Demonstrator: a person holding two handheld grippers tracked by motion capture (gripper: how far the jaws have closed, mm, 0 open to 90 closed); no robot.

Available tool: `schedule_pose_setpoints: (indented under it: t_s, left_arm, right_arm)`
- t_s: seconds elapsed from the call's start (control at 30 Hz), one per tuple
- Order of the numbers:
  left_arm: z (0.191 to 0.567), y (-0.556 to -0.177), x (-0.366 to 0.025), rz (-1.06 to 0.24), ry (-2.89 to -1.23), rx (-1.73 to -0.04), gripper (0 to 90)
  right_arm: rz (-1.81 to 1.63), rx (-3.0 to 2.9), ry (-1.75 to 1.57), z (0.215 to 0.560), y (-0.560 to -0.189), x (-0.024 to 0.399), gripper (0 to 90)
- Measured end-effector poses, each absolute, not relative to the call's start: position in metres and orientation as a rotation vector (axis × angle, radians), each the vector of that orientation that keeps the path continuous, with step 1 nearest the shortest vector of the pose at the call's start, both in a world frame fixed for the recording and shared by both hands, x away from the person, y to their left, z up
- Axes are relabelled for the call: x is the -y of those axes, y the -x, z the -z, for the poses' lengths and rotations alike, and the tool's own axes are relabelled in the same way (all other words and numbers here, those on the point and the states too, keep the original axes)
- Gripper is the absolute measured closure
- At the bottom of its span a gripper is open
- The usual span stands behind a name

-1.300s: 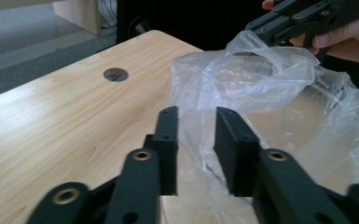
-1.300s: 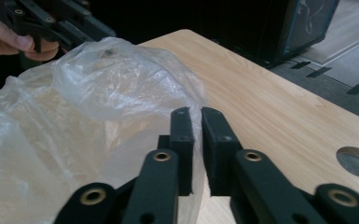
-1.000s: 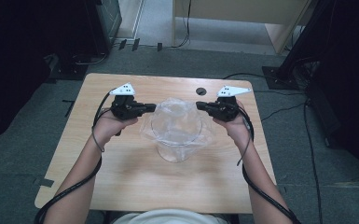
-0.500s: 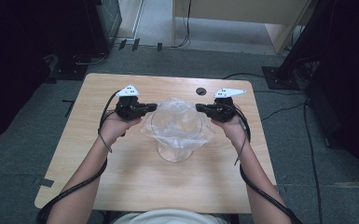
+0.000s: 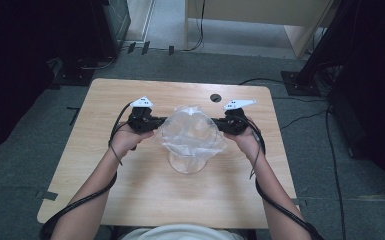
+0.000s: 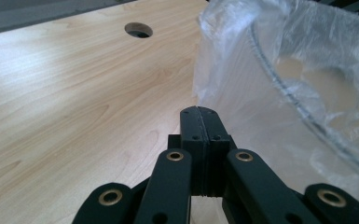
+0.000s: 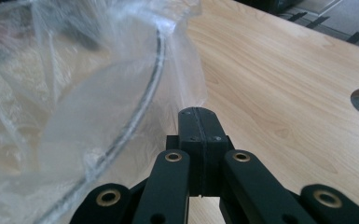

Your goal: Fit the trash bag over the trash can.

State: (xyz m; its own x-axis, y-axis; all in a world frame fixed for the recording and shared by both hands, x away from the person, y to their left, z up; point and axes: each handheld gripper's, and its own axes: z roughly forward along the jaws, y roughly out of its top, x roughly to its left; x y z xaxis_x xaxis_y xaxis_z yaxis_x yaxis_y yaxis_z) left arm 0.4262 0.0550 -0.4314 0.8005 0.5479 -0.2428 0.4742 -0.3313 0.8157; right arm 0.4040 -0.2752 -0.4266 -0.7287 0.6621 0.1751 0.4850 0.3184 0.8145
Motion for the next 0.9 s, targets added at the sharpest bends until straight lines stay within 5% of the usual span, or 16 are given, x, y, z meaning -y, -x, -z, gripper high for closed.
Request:
schedule_pose_setpoints:
  t_s: [0.27,0.6,0.9]
  left_arm:
    - [0.436,-0.429,-0.064,-0.062,-1.954,-0.786,84.0]
    - [0.413,-0.423,-0.084,-0.081,-1.908,-0.707,59.3]
    - [0.394,-0.403,-0.098,-0.049,-1.906,-0.620,53.7]
  right_arm:
    - [-1.329,-2.415,-1.068,0.434,-0.402,0.278,90.0]
    - [-1.383,-2.284,-1.037,0.418,-0.390,0.301,52.7]
    - [-1.426,-2.297,-0.982,0.400,-0.363,0.317,52.7]
